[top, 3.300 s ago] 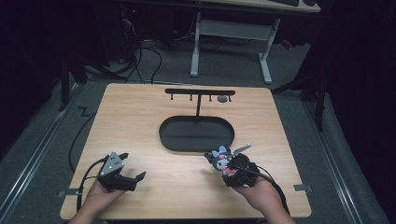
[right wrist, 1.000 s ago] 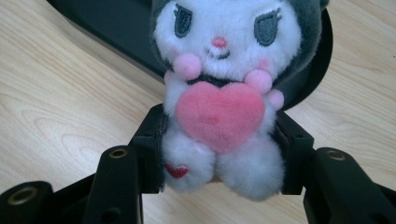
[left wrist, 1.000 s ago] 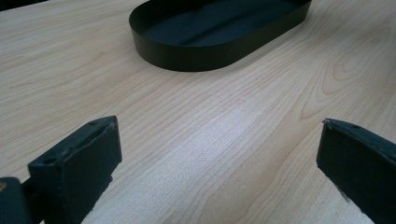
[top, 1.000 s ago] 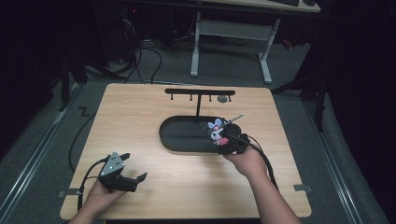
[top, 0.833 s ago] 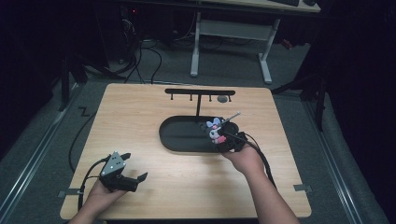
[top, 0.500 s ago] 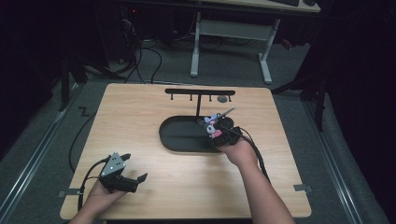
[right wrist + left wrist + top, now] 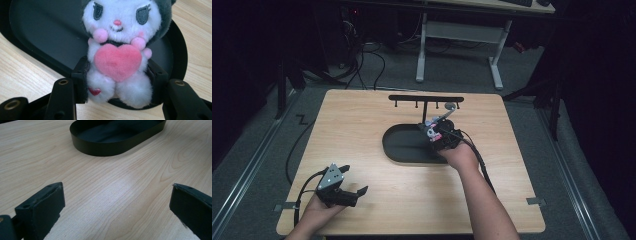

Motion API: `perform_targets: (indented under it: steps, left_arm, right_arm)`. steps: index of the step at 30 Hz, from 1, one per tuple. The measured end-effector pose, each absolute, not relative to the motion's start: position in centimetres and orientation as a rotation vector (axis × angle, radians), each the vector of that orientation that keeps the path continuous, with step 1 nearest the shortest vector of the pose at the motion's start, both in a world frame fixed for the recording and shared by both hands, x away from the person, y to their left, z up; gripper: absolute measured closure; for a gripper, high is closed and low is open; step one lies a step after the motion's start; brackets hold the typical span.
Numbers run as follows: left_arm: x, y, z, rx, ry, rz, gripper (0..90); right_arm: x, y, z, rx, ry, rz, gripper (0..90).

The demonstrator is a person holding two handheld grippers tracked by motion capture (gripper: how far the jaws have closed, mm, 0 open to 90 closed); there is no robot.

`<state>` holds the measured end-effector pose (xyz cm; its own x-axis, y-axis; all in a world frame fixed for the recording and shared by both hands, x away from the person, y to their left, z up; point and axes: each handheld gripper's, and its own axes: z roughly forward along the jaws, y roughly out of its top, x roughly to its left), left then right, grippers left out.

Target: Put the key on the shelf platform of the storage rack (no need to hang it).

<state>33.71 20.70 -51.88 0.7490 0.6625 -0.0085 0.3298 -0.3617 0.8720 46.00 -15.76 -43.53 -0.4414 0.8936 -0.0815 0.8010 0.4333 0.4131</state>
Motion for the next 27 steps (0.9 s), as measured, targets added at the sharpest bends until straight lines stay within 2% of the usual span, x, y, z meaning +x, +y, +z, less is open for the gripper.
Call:
perform_targets:
  steps: [12, 19, 27]
  left_arm:
    - [33.6, 20.8, -51.9, 1.975, 0.752, 0.426, 0.7]
    - [33.6, 21.0, -51.9, 1.973, 0.761, 0.427, 0.7]
    - [33.4, 21.0, -51.9, 1.977, 0.755, 0.428, 0.7]
  right_arm:
    - [46.9, -15.4, -43.8, 1.469, 2.394, 0.446, 48.2]
    - [47.6, -15.1, -45.3, 1.481, 2.412, 0.401, 48.1]
    - [46.4, -16.7, -47.1, 1.566, 2.445, 0.353, 47.1]
